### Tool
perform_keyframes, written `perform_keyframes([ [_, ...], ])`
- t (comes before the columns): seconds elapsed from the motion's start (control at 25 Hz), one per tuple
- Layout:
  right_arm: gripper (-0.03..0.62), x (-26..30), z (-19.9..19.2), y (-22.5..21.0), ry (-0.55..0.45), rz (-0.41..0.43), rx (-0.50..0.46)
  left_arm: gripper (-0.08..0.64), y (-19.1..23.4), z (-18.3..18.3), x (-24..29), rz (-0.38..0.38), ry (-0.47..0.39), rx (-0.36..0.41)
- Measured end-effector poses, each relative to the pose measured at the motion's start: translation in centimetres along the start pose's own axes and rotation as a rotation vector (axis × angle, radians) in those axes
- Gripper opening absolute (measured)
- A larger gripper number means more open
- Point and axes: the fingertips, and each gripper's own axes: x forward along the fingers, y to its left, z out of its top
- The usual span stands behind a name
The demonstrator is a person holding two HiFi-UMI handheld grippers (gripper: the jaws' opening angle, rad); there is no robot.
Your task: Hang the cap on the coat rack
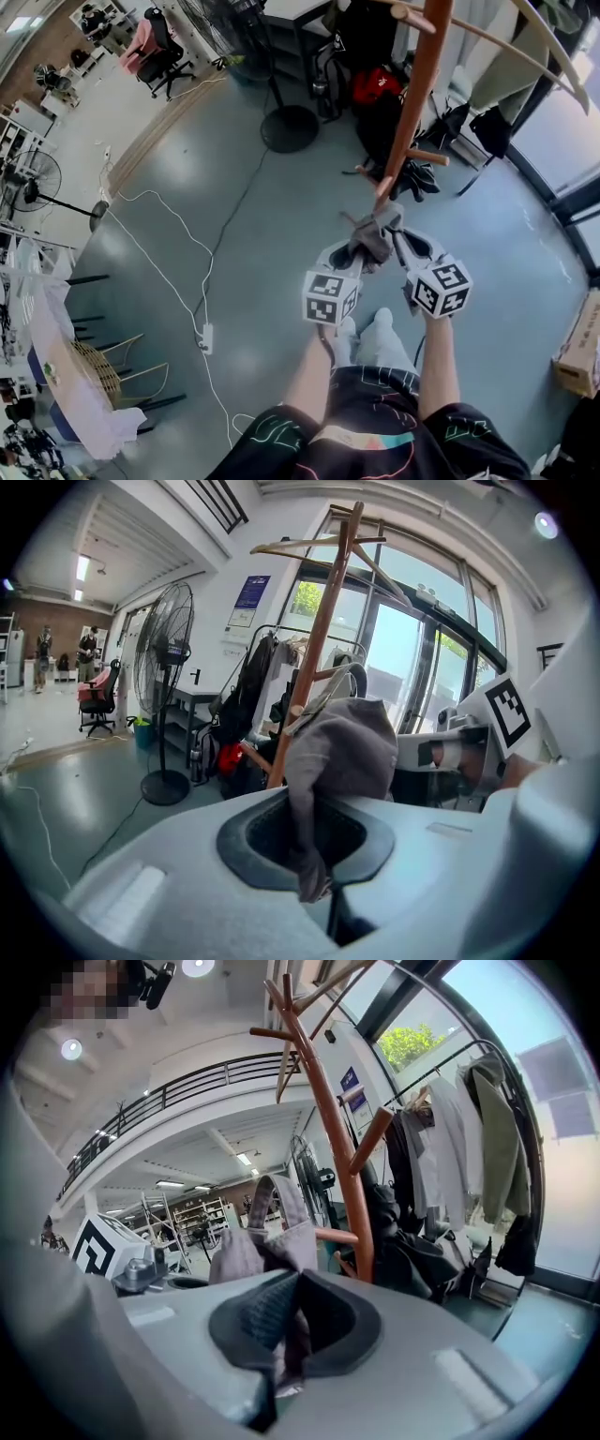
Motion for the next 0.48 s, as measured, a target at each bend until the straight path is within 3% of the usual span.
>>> perform_keyframes([
  [0.48, 0.008, 5.0, -1.3, -1.4, 0.084, 0.137, 0.010, 0.029, 2.7, -1.5, 2.7, 0.129, 0.046, -0.079],
])
